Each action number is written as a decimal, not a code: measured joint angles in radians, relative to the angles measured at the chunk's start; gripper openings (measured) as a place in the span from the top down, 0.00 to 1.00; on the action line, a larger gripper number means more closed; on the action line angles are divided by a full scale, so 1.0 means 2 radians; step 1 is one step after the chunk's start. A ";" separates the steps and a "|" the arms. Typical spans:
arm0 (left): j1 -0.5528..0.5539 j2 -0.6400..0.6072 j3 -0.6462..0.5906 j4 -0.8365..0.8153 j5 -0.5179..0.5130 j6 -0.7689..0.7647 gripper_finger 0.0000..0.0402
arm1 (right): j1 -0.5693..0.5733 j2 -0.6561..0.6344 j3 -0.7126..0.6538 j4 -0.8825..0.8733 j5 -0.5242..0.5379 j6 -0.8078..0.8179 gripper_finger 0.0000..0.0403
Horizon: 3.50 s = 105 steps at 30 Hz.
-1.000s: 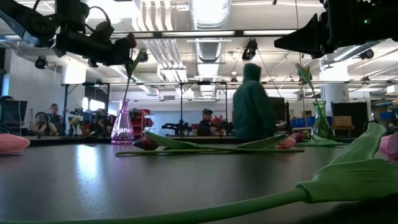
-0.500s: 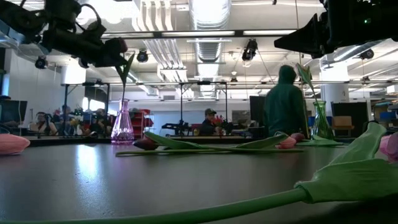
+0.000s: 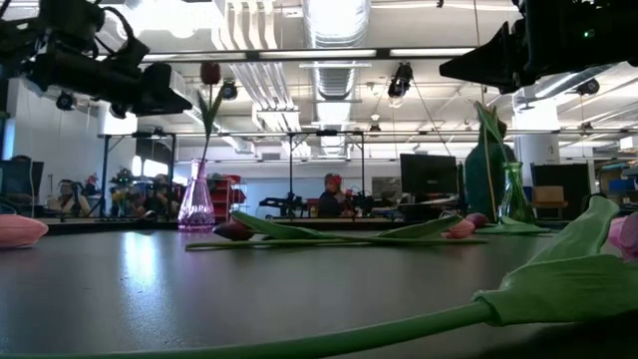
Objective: Sort flowers into vase by color
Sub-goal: Put the red flower into the violet vase
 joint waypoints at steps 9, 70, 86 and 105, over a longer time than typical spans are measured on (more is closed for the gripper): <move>-0.095 -0.051 -0.028 0.007 0.017 -0.007 0.61 | 0.000 0.000 0.000 0.000 0.000 -0.002 0.97; -0.316 0.128 -0.122 0.253 0.001 -0.008 1.00 | -0.005 0.366 0.433 -0.416 -0.033 0.215 0.72; -0.316 0.161 -0.122 0.267 0.001 0.001 1.00 | -0.119 0.480 0.573 -0.565 -0.253 0.277 0.66; -0.317 0.186 -0.118 0.290 0.001 0.017 1.00 | -0.146 0.532 0.621 -0.633 -0.292 0.308 0.76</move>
